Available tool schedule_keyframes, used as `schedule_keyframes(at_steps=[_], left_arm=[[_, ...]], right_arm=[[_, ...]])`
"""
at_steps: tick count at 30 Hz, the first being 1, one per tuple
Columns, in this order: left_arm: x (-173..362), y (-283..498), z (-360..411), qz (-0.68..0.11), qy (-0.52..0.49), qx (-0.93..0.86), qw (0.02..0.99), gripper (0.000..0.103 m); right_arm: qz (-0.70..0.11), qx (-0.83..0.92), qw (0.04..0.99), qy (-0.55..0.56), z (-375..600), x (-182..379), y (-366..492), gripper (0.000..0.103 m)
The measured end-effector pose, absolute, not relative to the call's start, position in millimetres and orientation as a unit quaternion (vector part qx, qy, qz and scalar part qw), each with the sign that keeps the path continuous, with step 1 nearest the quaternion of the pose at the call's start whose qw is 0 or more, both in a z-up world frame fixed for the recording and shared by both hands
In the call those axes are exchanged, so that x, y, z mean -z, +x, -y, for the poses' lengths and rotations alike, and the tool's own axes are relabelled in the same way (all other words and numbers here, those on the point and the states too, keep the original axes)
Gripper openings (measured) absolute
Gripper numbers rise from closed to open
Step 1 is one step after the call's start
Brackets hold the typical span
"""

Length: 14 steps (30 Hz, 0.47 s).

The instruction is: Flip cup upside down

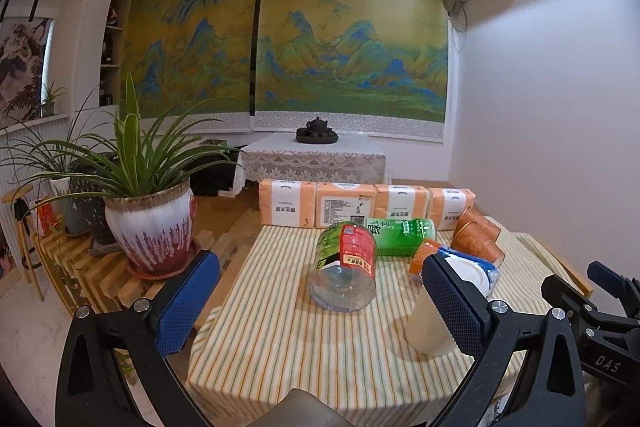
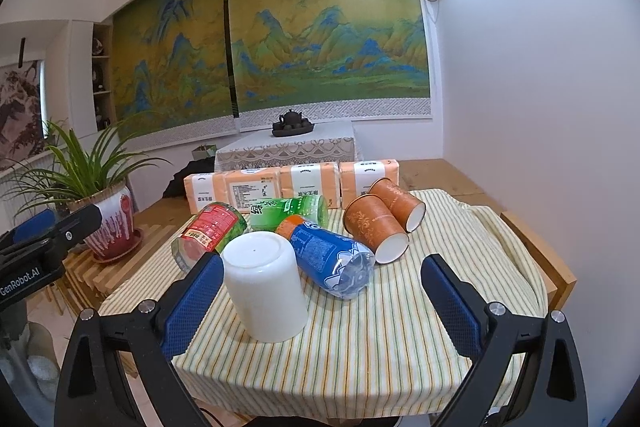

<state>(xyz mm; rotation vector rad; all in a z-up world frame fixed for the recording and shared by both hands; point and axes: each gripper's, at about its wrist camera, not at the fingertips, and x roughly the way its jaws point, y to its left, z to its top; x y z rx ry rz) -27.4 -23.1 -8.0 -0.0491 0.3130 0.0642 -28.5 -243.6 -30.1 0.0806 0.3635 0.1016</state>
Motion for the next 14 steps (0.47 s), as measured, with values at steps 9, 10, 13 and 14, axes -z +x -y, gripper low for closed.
schedule_keyframes(at_steps=[9,10,13,14], left_arm=[[10.7,-24.3,24.3,-0.162,-0.027,-0.028,0.986,0.103],[11.1,-24.3,24.4,-0.161,-0.027,-0.028,0.986,0.103],[12.6,-24.2,26.4,-0.156,-0.02,-0.03,0.987,0.103],[12.9,-23.7,26.4,-0.156,-0.018,-0.031,0.987,0.103]], right_arm=[[-0.185,-0.05,0.981,0.036,243.7,30.5,-28.8,0.098],[-0.184,-0.049,0.981,0.037,243.7,30.4,-28.9,0.098],[-0.186,-0.05,0.981,0.038,243.7,30.7,-28.1,0.098],[-0.187,-0.049,0.98,0.038,243.7,31.0,-28.0,0.098]])
